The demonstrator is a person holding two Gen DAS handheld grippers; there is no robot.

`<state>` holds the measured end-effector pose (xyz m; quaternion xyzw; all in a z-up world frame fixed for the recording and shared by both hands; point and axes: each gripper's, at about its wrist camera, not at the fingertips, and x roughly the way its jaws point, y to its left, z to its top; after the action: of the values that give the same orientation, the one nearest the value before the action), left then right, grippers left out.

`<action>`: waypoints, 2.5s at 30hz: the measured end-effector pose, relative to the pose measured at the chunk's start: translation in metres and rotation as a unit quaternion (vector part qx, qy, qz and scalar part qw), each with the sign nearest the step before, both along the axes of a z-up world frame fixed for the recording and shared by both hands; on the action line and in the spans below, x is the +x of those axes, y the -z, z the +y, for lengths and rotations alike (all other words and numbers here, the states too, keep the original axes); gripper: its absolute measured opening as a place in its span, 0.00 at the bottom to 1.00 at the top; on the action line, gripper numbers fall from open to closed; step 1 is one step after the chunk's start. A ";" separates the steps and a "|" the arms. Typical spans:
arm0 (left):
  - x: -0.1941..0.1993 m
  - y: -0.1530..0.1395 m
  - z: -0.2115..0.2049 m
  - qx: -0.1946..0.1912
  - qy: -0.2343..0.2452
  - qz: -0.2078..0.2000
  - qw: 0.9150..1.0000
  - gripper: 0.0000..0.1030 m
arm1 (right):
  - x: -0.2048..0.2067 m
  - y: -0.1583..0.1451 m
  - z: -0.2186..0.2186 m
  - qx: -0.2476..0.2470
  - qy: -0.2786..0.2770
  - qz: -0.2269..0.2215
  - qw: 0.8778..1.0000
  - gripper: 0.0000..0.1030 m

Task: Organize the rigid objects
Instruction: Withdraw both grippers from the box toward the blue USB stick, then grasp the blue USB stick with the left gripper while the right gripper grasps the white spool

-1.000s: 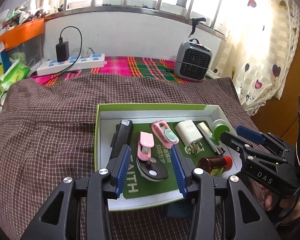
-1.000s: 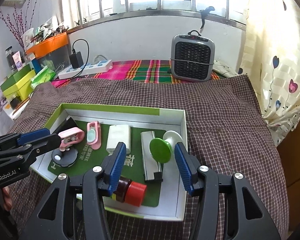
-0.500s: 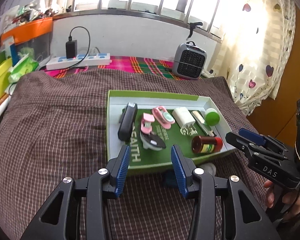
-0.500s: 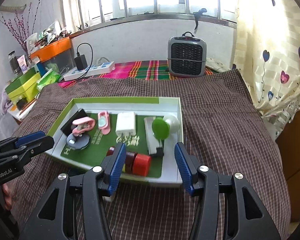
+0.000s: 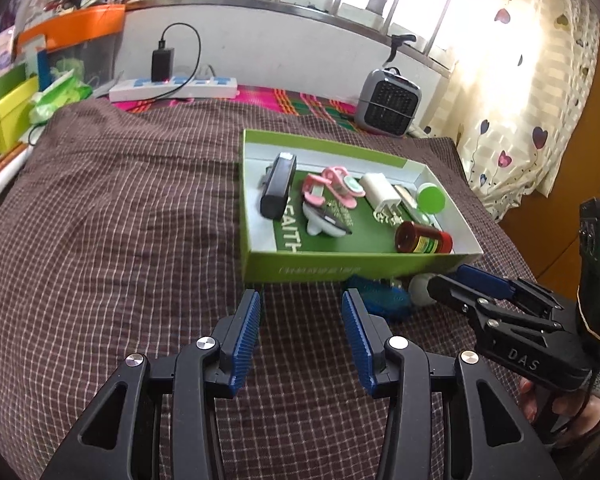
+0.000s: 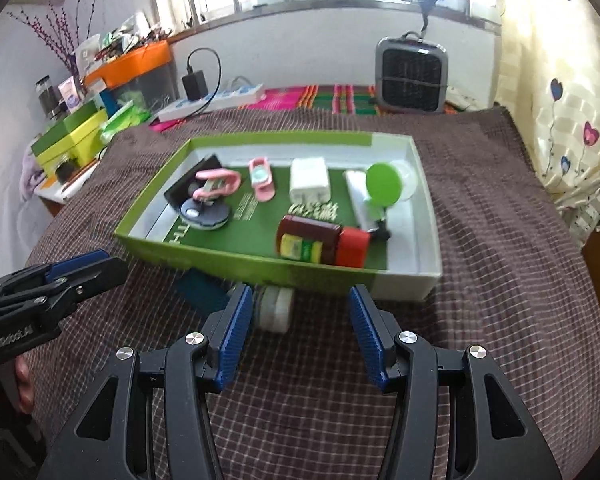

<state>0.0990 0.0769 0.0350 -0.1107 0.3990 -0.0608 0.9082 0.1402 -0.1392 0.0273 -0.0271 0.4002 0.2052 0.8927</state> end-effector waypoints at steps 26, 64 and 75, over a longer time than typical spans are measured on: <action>0.020 0.014 -0.020 -0.019 0.067 0.033 0.997 0.41 | 0.002 0.011 0.008 -0.022 0.012 0.005 1.000 0.20; 0.020 0.005 -0.091 0.046 0.156 0.023 0.986 0.41 | -0.020 0.008 -0.044 -0.003 0.052 0.006 0.999 0.20; 0.040 0.016 -0.114 0.070 0.197 0.038 0.977 0.41 | -0.019 0.010 -0.051 0.003 0.058 0.009 0.998 0.20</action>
<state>0.1390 -0.0367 0.0194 0.0318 0.4504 -0.2064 0.8680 0.1213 -0.1905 0.0176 0.0002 0.4085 0.1547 0.8996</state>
